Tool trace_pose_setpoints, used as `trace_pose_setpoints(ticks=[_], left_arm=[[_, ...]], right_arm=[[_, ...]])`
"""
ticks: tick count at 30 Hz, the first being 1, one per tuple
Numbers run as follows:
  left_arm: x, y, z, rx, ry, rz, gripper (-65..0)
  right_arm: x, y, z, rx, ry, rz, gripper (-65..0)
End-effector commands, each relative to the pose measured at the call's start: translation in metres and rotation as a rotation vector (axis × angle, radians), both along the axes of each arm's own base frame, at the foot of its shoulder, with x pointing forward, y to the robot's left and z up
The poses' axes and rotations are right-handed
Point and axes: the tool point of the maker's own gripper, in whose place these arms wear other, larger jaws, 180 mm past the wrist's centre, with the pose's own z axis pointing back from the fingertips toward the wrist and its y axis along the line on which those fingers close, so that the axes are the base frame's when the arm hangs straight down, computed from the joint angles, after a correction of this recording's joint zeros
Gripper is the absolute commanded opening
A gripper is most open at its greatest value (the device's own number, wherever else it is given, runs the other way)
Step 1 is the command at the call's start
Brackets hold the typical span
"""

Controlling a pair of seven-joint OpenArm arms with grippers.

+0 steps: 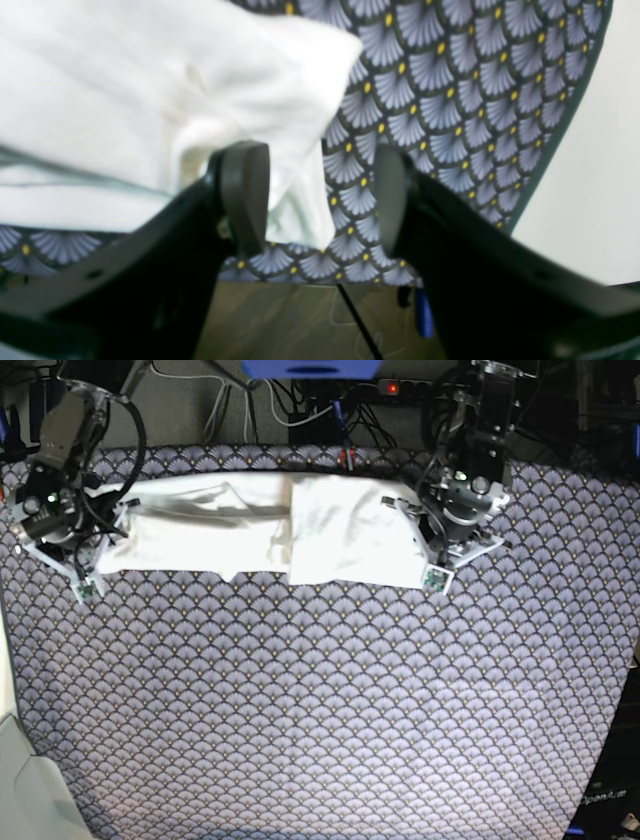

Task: Fold the T-shirt properly
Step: 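Release the left gripper and regrasp the strip ends with both grippers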

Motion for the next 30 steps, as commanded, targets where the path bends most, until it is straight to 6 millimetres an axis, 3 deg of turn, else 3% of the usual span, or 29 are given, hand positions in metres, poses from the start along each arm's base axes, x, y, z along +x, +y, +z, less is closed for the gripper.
trace_pose_setpoints(ticks=[1,6,13,17,24,30], left_arm=[[0.008,-0.001,0.011,-0.005,-0.045,-0.003,-64.5],[0.009,0.000,0.013,-0.003,-0.047,-0.001,-64.5],[0.009,0.002,0.013,0.004,-0.047,0.002,-64.6],[0.009,0.004,0.013,0.010,-0.049,0.004,-64.6],[0.009,0.004,0.013,0.010,-0.049,0.006,-64.6],[0.010,0.004,0.014,0.010,-0.052,0.006,-64.6]], right_arm=[[0.007,-0.003,0.009,-0.013,-0.034,-0.002,-29.5],[0.013,-0.002,0.009,-0.003,-0.042,-0.004,-27.2],[0.015,-0.001,-0.020,0.055,0.038,-0.020,-27.1],[0.019,0.001,-0.021,0.068,0.009,-0.014,-27.1],[0.007,-0.023,-0.034,0.102,0.040,-0.120,-27.0],[0.003,-0.022,-0.042,0.118,0.062,-0.130,-27.0]])
